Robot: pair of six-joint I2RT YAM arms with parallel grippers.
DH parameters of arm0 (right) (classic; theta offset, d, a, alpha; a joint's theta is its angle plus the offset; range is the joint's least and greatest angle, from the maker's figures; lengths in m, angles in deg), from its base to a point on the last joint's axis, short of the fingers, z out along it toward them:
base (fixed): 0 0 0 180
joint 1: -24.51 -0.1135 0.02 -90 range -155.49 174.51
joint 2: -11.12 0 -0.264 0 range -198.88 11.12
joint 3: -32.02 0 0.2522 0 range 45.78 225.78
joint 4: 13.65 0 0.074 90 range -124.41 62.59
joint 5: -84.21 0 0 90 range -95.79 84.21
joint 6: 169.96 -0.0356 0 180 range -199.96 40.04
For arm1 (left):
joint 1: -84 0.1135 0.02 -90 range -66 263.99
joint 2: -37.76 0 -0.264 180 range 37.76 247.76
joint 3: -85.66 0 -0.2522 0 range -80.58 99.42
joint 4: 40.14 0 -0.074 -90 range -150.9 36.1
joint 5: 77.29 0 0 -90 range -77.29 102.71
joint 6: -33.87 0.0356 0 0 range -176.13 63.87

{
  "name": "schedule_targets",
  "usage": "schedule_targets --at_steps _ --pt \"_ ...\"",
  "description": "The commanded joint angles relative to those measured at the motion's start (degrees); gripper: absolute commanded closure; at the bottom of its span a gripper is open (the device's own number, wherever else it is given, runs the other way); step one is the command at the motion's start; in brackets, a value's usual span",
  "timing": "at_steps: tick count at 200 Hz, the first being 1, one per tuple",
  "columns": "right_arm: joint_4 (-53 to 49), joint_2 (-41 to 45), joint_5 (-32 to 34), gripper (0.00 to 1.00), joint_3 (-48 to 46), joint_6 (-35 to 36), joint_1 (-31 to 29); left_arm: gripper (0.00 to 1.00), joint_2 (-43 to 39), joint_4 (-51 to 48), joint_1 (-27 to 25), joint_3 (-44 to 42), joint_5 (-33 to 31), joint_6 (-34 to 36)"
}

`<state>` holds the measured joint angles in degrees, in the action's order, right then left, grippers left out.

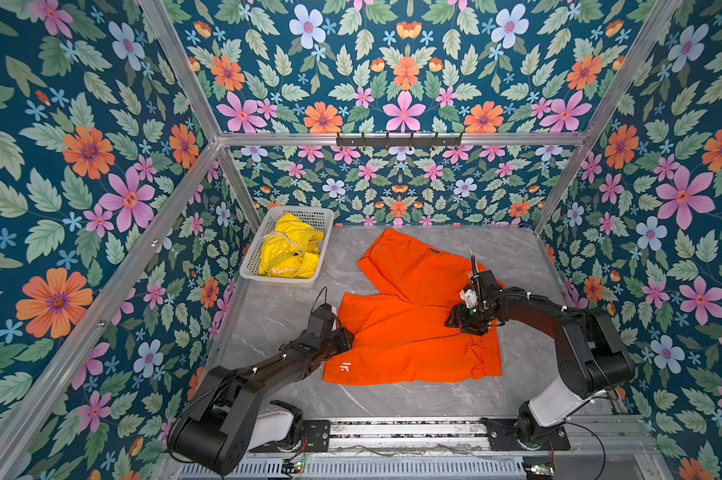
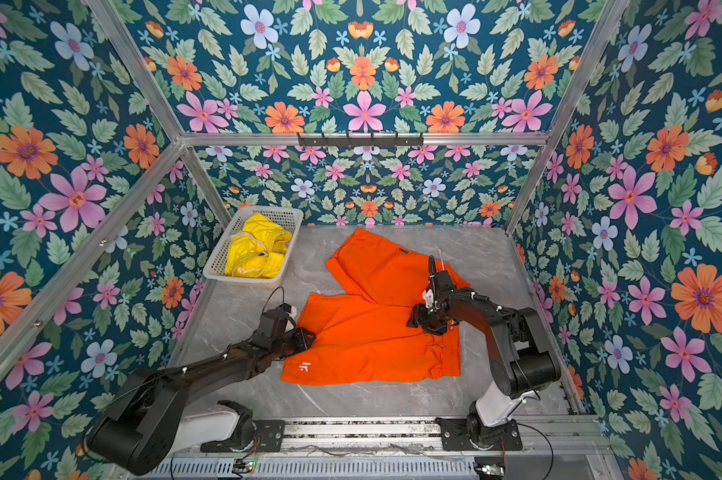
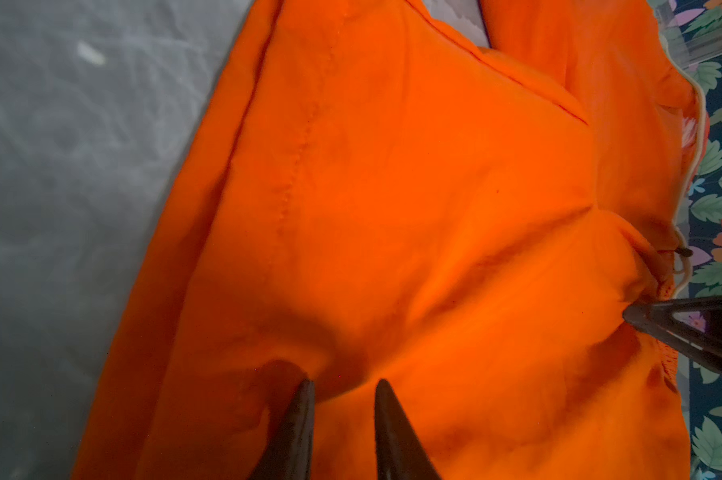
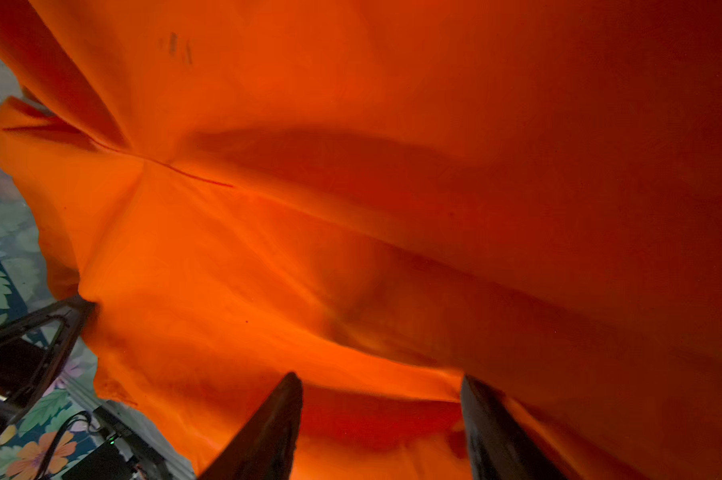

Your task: Fold and stack the shorts

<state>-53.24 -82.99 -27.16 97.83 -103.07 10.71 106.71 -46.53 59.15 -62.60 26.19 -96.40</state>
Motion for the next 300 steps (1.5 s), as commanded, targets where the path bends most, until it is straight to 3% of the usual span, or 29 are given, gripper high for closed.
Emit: schedule_targets --at_steps 1,24,43,96,121,175,193,251,300 --pt "-4.5 1.6 2.8 0.38 2.6 2.0 -0.8 0.71 -4.9 -8.2 -0.4 -0.1 -2.7 -2.3" --pt "-6.6 4.8 3.4 0.38 6.9 1.3 -4.2 0.67 -7.9 -11.0 -0.4 6.4 -4.3 -0.1" --pt "-4.5 5.6 2.2 0.39 8.6 -1.7 -7.1 0.63 -5.0 -10.7 -0.4 13.9 -4.9 3.1" --pt "8.0 1.3 -1.2 0.39 4.5 -11.3 -10.7 0.58 21.3 -16.0 -0.5 43.2 -1.0 14.9" --pt "10.2 -1.9 -0.4 0.39 2.4 -12.1 -10.8 0.56 31.8 -19.2 -1.3 55.6 -1.0 18.8" --pt "11.4 -5.6 1.0 0.4 0.2 -12.0 -10.8 0.51 50.2 -26.5 -5.3 73.8 -2.9 23.0" --pt "11.3 -5.7 1.4 0.39 -0.3 -11.8 -10.7 0.5 55.4 -31.2 -7.1 79.5 -6.1 25.4" --pt "10.0 -5.8 3.2 0.39 -0.7 -11.5 -10.8 0.49 61.3 -37.8 -8.0 86.1 -13.1 28.3" --pt "9.0 -6.0 4.3 0.39 -1.3 -12.1 -10.7 0.49 55.2 -38.0 -5.7 77.7 -16.9 28.9"
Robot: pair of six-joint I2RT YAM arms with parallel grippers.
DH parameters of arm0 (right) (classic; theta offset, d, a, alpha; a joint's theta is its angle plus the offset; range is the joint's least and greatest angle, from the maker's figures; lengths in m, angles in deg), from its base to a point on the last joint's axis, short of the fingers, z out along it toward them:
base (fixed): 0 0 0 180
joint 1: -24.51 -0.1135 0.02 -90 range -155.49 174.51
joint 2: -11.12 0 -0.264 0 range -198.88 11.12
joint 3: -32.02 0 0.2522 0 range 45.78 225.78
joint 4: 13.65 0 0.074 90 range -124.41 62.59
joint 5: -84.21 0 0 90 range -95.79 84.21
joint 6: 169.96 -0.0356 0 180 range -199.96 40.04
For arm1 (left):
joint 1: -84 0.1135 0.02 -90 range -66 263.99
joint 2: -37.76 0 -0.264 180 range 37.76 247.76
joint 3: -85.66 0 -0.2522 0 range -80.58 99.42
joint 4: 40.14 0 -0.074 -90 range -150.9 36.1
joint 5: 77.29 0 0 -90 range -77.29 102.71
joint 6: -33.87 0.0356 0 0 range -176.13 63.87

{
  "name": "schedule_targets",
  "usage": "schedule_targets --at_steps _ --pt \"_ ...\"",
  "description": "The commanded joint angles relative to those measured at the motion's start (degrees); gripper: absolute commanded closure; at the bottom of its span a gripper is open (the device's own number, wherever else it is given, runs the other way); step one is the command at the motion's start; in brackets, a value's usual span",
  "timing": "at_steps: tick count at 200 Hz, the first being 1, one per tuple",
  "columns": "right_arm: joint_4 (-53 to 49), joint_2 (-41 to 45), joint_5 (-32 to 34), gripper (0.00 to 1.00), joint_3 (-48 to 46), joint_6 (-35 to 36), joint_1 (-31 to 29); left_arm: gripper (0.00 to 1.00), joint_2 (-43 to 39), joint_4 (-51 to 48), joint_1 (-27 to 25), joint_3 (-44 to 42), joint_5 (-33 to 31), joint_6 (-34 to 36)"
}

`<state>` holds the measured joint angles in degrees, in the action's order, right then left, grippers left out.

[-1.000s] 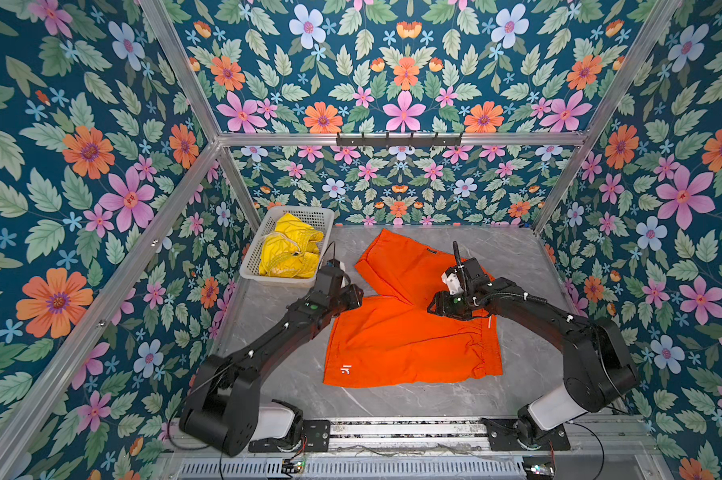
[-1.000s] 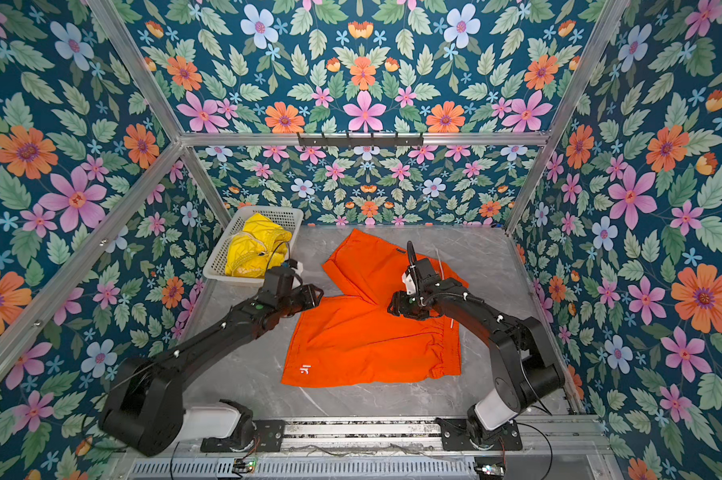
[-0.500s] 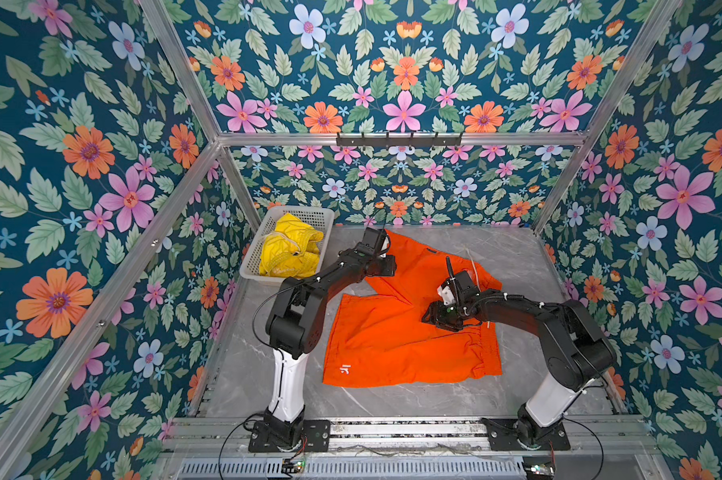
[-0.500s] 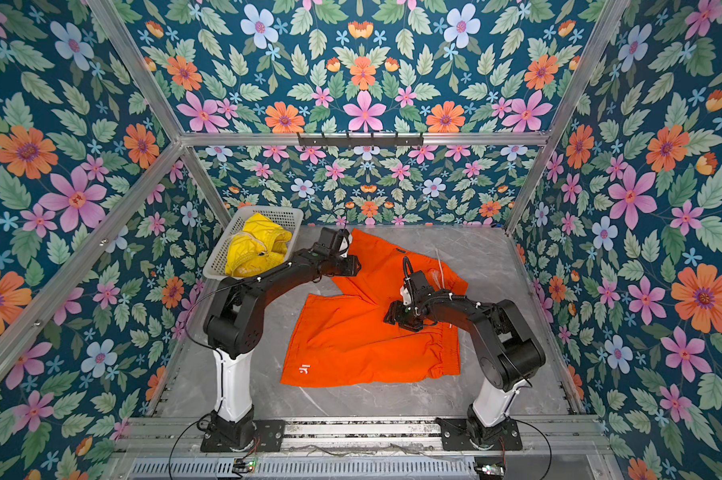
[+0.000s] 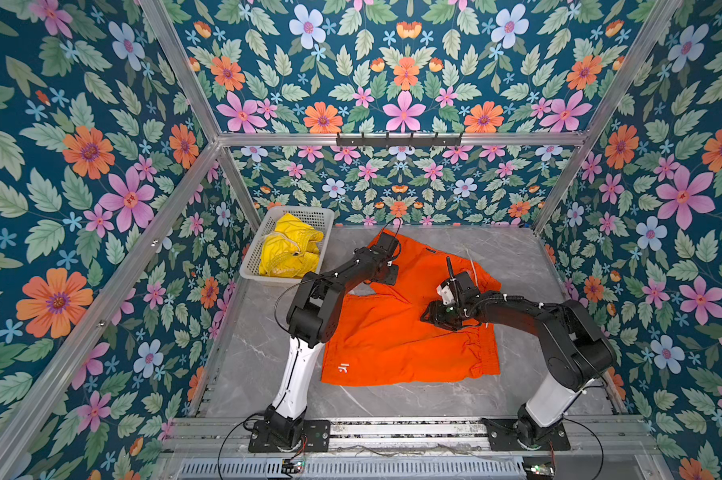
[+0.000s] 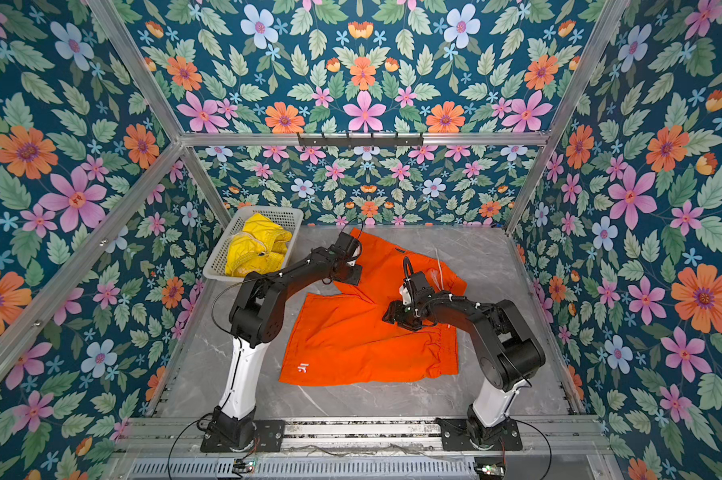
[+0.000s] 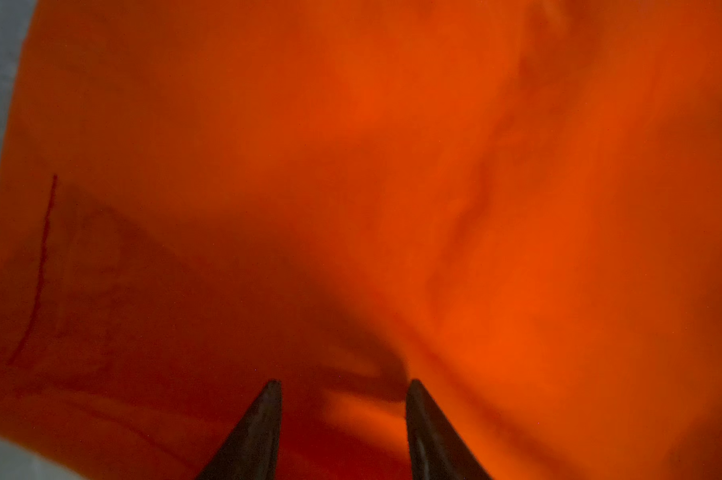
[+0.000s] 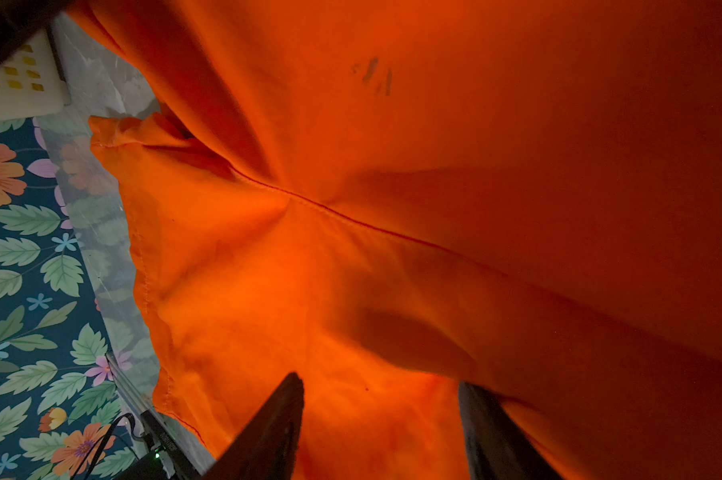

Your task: Fold and stack the shorts

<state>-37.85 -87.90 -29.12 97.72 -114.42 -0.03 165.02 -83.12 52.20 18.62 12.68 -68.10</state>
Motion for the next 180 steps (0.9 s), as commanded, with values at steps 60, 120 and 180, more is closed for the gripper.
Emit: schedule_targets --at_steps 60,120,180 --pt "-7.6 0.3 7.0 0.39 -1.5 -0.7 0.5 0.49 -10.8 3.3 5.2 -17.4 -4.2 -1.8" --pt "-12.0 10.6 6.9 0.38 2.8 2.4 0.9 0.45 -24.1 14.9 7.8 -25.9 1.3 -7.6" --pt "-11.4 7.3 3.6 0.38 7.1 3.6 6.6 0.49 -15.0 18.7 9.7 -17.3 10.7 -8.9"
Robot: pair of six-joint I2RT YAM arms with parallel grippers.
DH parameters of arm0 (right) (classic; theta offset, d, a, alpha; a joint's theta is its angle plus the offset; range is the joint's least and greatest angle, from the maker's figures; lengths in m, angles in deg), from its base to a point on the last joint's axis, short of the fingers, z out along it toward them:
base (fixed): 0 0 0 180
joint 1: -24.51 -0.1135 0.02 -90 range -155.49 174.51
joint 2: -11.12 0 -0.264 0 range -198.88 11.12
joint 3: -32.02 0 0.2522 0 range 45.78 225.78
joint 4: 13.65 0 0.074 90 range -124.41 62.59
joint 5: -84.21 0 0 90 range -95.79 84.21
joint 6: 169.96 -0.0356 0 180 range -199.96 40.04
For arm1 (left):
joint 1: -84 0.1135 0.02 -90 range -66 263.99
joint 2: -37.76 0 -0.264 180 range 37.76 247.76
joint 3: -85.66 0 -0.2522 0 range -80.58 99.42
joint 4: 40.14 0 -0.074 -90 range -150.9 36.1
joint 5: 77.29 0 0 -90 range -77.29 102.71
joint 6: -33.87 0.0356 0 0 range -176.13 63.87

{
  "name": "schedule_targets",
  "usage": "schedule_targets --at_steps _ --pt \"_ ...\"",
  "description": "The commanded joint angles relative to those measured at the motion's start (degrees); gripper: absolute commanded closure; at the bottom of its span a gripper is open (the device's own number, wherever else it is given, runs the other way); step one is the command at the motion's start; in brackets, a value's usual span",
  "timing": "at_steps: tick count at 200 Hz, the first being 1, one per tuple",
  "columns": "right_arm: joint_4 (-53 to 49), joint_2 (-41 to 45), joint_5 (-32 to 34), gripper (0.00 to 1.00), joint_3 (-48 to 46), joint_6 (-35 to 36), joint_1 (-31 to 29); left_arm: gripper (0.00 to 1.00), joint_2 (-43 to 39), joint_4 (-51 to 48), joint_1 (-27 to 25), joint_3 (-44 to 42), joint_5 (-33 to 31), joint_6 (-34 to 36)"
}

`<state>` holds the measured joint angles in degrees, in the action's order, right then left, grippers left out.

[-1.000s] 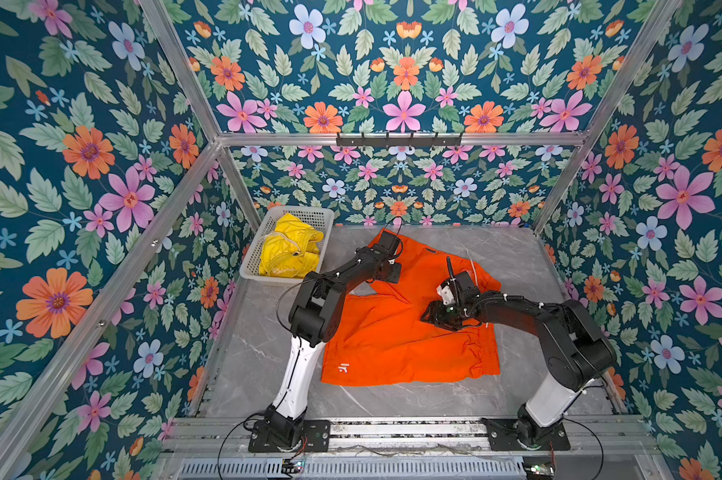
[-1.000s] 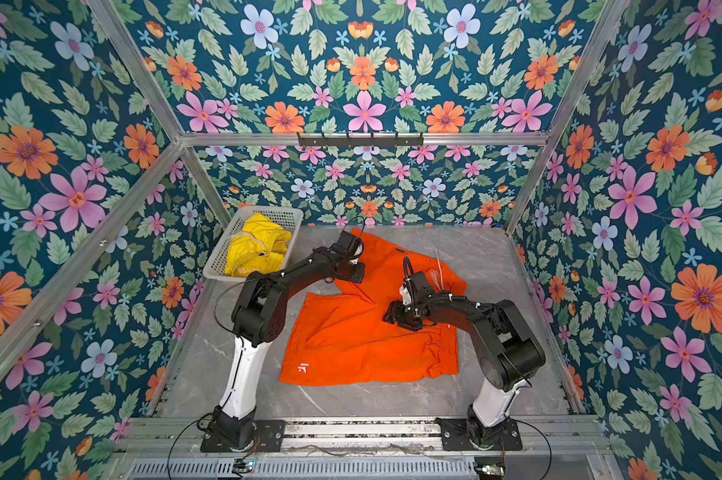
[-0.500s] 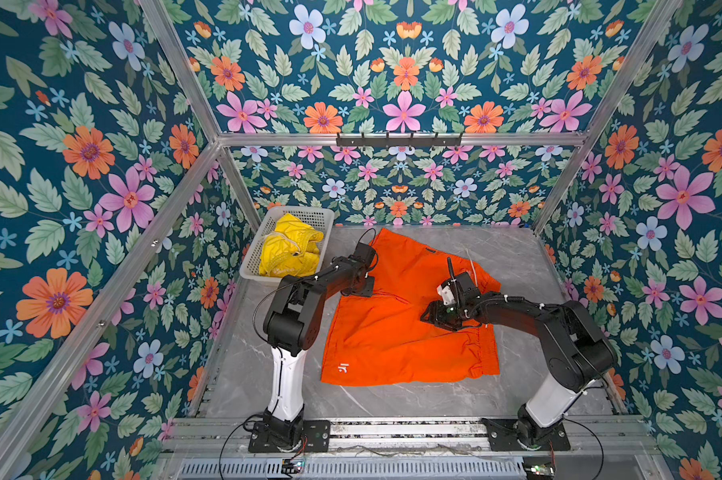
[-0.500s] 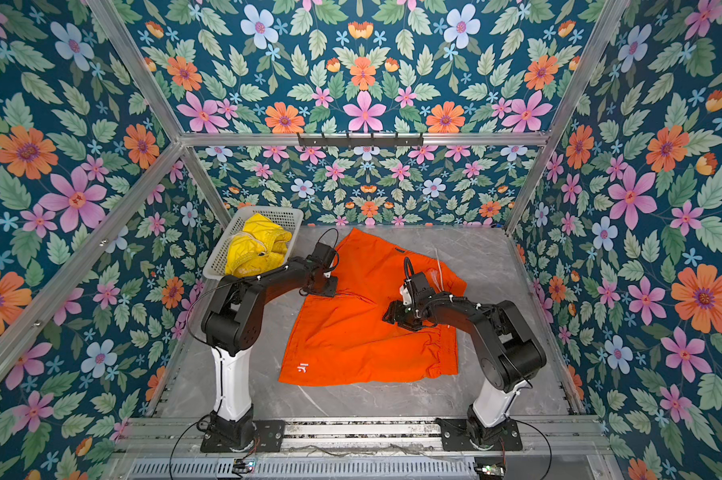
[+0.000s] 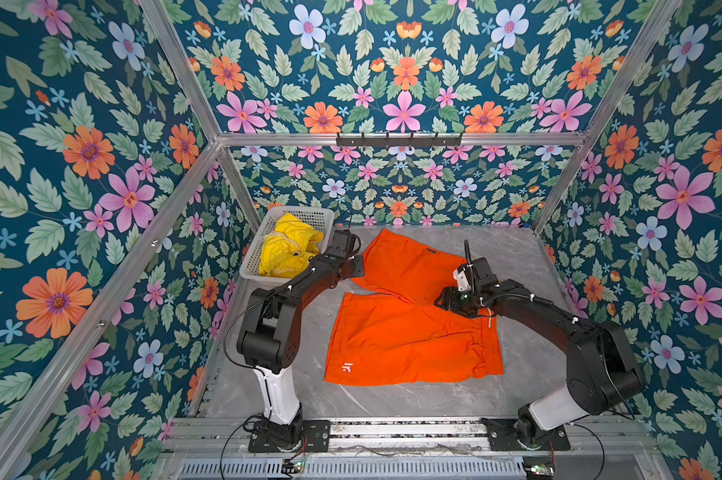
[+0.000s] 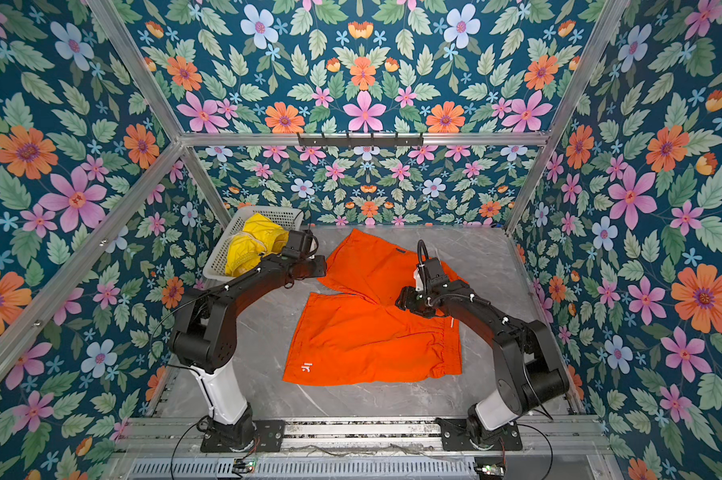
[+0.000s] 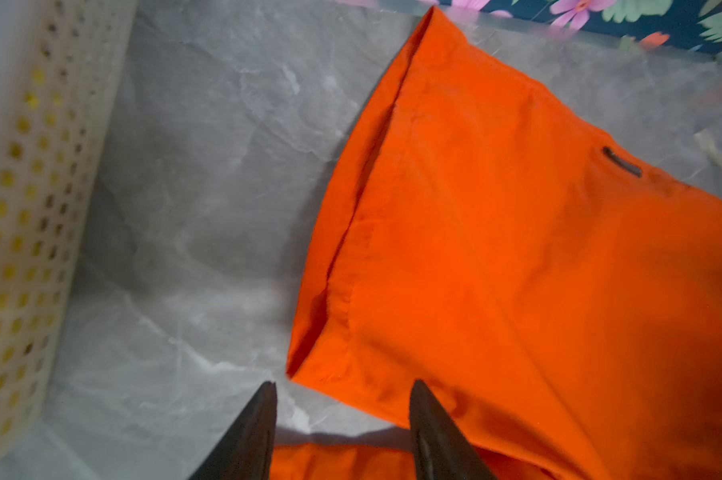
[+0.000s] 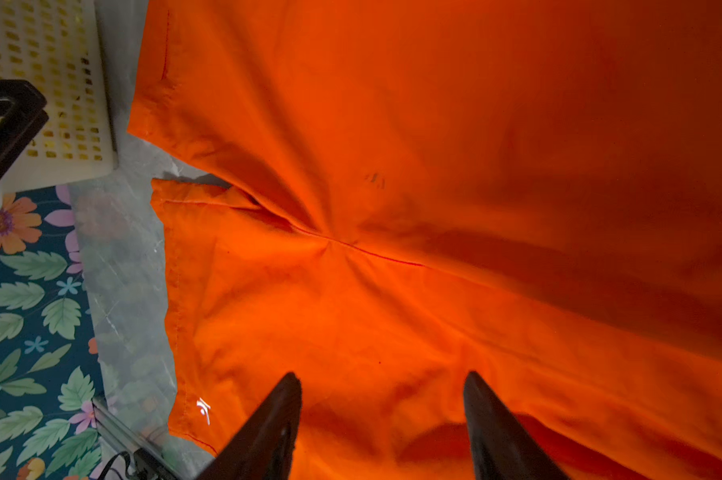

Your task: Fold and stack the shorts

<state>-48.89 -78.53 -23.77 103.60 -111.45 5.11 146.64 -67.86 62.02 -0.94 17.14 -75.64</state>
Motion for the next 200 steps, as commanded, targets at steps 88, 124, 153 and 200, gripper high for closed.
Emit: schedule_targets --at_steps 88,124,153,200 --pt "0.7 3.5 -8.3 0.38 -6.6 -0.2 11.9 0.5 7.6 0.7 1.6 -2.3 2.3 0.0" --pt "-5.5 14.7 -11.7 0.38 -13.8 -0.6 21.6 0.49 -0.2 0.4 2.0 -4.8 3.2 1.0" --pt "-19.4 23.8 -7.7 0.37 -17.4 -2.6 29.5 0.49 -10.0 -0.5 1.4 -8.3 6.2 -2.0" --pt "-28.4 37.6 -6.7 0.34 -25.0 -11.1 33.4 0.49 -20.4 -1.2 -2.8 -18.2 8.3 -4.6"
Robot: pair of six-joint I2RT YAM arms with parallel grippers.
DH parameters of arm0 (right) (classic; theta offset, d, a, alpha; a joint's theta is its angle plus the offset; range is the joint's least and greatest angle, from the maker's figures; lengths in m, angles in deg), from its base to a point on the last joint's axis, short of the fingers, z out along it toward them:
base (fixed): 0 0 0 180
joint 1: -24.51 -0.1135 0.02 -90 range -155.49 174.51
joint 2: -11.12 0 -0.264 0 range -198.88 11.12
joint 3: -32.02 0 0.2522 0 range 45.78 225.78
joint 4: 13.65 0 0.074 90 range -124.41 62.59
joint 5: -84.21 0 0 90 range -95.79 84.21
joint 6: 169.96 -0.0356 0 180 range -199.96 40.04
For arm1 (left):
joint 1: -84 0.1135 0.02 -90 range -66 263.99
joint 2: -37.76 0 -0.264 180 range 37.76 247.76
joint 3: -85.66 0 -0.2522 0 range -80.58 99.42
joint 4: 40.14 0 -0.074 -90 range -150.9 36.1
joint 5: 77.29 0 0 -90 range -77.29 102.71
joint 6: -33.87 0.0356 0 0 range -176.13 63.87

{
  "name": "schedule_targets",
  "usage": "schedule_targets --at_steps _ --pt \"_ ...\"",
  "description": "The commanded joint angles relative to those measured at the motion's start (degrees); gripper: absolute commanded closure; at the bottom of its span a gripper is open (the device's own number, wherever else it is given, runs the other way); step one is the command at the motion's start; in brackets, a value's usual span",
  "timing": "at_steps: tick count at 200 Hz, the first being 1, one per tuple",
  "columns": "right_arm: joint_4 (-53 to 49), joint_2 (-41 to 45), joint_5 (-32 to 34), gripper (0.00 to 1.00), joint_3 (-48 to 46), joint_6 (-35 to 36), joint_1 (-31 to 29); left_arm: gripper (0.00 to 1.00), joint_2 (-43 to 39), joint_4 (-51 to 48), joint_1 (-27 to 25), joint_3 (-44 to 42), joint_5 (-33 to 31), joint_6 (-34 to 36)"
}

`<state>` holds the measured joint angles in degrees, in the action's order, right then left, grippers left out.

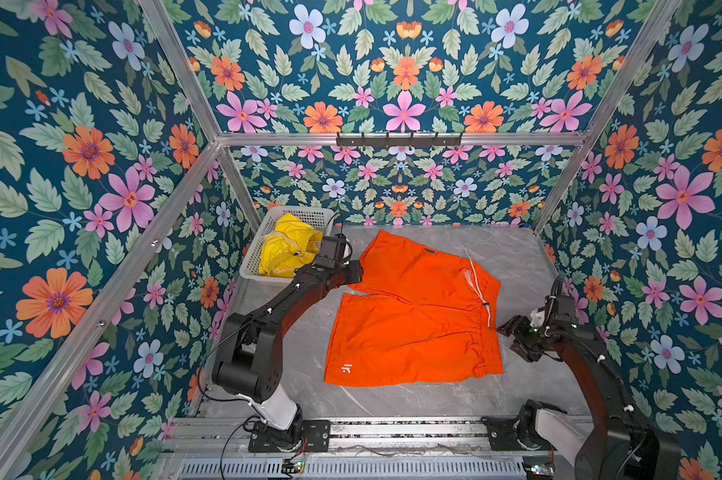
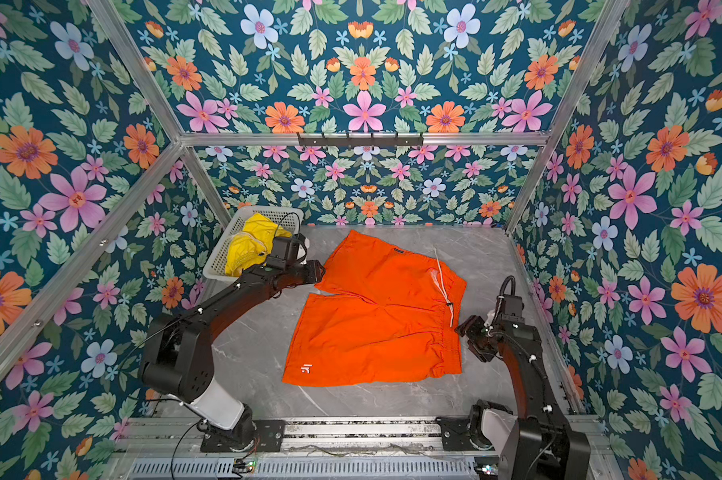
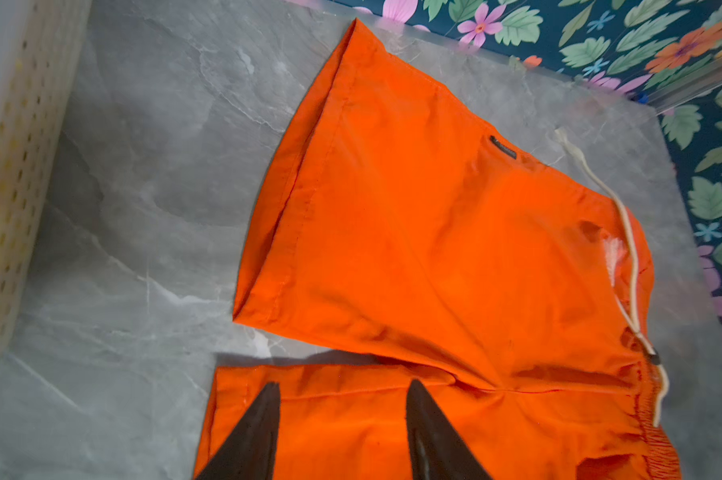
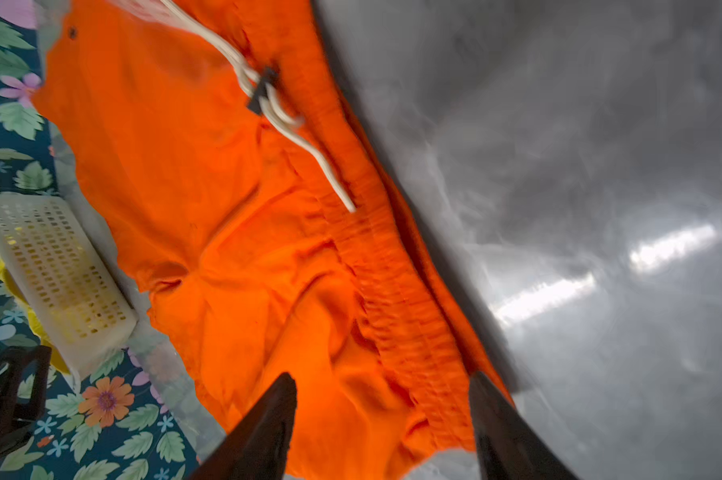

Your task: Fold and stack the shorts

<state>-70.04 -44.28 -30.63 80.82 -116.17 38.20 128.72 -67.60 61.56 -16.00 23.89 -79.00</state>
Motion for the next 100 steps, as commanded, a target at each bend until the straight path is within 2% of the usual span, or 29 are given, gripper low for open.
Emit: schedule_targets --at_steps 1,25,44,61,100 --pt "-7.3 3.4 0.2 0.34 -2.4 -6.5 0.4 0.49 -2.5 -1.5 -2.5 -3.2 1.4 -1.2" --pt "-8.0 6.2 -0.3 0.34 -6.0 -8.7 0.4 0.49 -3.9 -1.2 -3.7 -7.4 0.3 -2.6" --pt "-7.3 7.5 -3.4 0.34 -9.1 -10.0 0.4 0.5 -4.9 0.8 -4.1 -10.7 0.8 -4.3" --pt "-5.4 8.4 -5.8 0.36 -11.9 -11.4 -0.1 0.5 -5.5 1.9 -4.5 -12.5 1.1 -5.1" --pt "1.4 7.7 -6.8 0.38 -15.3 -12.3 -0.6 0.51 -6.1 5.2 -4.8 -15.3 1.2 -6.7"
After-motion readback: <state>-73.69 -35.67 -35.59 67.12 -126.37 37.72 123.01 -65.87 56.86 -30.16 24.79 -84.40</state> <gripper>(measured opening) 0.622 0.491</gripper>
